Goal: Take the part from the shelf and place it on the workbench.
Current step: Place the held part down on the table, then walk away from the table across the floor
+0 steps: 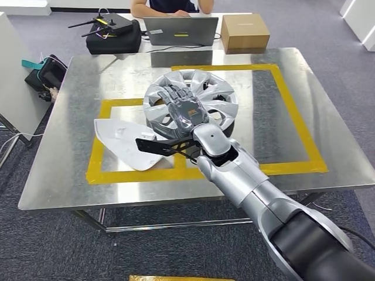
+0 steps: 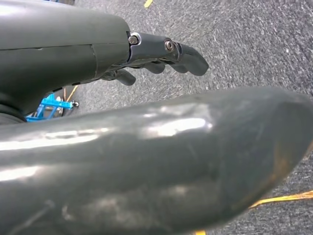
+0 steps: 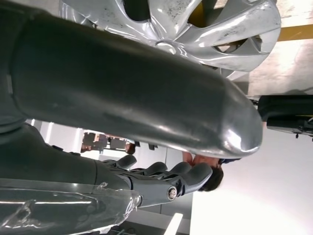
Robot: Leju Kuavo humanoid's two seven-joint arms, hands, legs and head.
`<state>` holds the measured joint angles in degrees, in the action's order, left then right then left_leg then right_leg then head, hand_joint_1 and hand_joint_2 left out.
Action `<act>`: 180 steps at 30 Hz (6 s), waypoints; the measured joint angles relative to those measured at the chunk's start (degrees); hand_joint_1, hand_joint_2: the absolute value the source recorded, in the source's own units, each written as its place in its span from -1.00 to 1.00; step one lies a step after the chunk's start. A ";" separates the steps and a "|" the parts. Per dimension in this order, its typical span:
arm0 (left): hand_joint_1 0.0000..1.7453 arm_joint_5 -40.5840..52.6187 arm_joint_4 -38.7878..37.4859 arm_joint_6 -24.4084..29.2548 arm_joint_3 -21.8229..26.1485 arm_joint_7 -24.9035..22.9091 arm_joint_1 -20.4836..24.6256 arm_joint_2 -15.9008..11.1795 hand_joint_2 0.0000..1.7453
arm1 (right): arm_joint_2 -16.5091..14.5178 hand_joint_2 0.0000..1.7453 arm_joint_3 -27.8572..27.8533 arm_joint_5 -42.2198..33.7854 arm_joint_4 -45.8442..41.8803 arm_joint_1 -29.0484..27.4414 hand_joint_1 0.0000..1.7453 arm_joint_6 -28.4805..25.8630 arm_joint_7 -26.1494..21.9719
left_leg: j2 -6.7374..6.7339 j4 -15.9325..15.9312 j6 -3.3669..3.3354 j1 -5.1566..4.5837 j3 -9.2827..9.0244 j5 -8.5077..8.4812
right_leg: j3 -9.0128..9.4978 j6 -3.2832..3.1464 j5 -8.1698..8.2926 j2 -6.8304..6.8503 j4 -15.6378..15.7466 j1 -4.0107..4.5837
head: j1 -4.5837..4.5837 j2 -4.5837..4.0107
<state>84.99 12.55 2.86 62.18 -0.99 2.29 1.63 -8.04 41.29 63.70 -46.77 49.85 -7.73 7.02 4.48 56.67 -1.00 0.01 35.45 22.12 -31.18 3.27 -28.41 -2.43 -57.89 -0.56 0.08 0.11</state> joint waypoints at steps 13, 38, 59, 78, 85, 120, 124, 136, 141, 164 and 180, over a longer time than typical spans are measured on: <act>-1.00 -0.01 0.00 0.20 0.00 -0.01 -0.08 0.11 -1.00 | 0.40 -1.00 0.01 0.12 -0.12 -0.31 -1.00 -0.02 0.02 | -1.00 -0.21 2.00 0.33 1.60 -2.19 | 1.24 -0.86 0.12 1.08 -0.14 0.41 | -0.29 0.00; -1.00 0.02 -0.01 1.22 0.00 -0.51 0.50 1.33 -1.00 | 1.10 -1.00 0.00 -0.31 -0.38 -1.50 -1.00 0.31 0.37 | -4.13 0.32 0.03 -0.21 1.27 -0.09 | -7.71 -0.84 -2.79 2.60 -14.87 0.75 | -0.03 -0.01; -1.00 0.20 -0.02 3.38 -0.25 -1.36 0.68 3.60 -1.00 | 7.84 -1.00 -2.56 -2.57 -5.61 -5.34 -1.00 -0.71 -0.36 | -4.21 3.46 4.03 1.40 -3.77 5.10 | -6.93 -1.81 7.33 2.98 -0.03 1.08 | 0.08 0.00; -1.00 0.01 -0.04 4.90 -2.05 -3.70 -0.34 5.57 -1.00 | 23.85 -1.00 -21.33 -8.56 -16.01 -29.78 -1.00 -7.71 -7.09 | -3.39 0.56 1.36 0.02 1.88 -0.72 | 1.49 -1.42 0.34 2.79 1.11 1.01 | -0.07 0.00; -1.00 -0.22 -0.12 4.33 -2.08 -4.23 0.10 4.19 -1.00 | 28.05 -1.00 -29.37 -11.89 -16.61 -38.31 -1.00 -9.38 -10.97 | -3.83 16.83 2.64 0.20 6.65 8.74 | -0.32 -2.77 2.33 3.02 1.33 0.71 | 0.02 0.00; -1.00 0.04 -0.20 5.86 -3.23 -4.14 0.94 3.92 -1.00 | 16.67 -1.00 -60.67 -21.35 32.82 -49.51 -1.00 -10.41 -13.28 | -3.71 -1.27 1.37 0.35 -1.38 0.32 | 0.22 -1.64 1.49 2.01 1.45 1.16 | -0.60 -0.01; -1.00 0.04 -0.20 5.93 -3.22 -4.17 0.98 3.94 -1.00 | 12.97 -1.00 -62.80 -22.28 34.13 -49.58 -1.00 -9.80 -8.97 | -3.67 -1.42 0.85 0.17 -1.29 0.20 | 0.63 -1.26 1.82 2.14 1.82 0.94 | -0.56 0.00; -1.00 0.04 -0.21 6.45 -3.21 -5.50 1.14 4.22 -1.00 | 7.62 -1.00 -62.35 -16.65 35.69 -49.47 -1.00 -8.11 0.10 | -0.25 -2.00 2.69 2.32 0.65 -2.33 | 2.15 2.57 -2.21 -0.18 -1.21 -1.80 | -1.30 0.00; -1.00 0.04 -0.21 6.48 -3.21 -5.55 0.80 4.15 -1.00 | 6.76 -1.00 -61.84 -15.99 35.88 -49.27 -1.00 -7.93 0.44 | 0.74 -1.08 4.10 2.44 1.65 -2.61 | 2.30 -0.67 -1.72 0.59 -0.59 -1.48 | -0.81 0.00; -1.00 -0.08 -0.24 5.99 -3.15 -6.61 1.12 4.69 -1.00 | 4.33 -1.00 -57.69 -11.22 36.25 -49.44 -1.00 -5.46 -0.09 | -0.60 1.14 -0.45 -0.42 -0.92 2.31 | -5.12 -0.54 -6.34 2.22 -14.37 0.52 | -0.57 0.00; -1.00 -0.16 -0.33 5.92 -3.11 -6.70 0.87 4.91 -1.00 | 4.02 -1.00 -57.37 -11.66 36.30 -49.35 -1.00 -3.80 -0.98 | -4.77 11.38 3.79 0.96 3.88 5.81 | 1.57 -2.38 -0.09 6.48 0.34 -0.10 | 0.04 0.00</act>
<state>84.83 12.22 8.79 59.07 -7.70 3.16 6.55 -4.03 -16.09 52.04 -10.47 0.50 -11.53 6.03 -0.29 68.04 2.79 0.97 39.33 27.93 -29.61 0.89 -28.50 4.05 -57.55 -0.65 0.13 0.11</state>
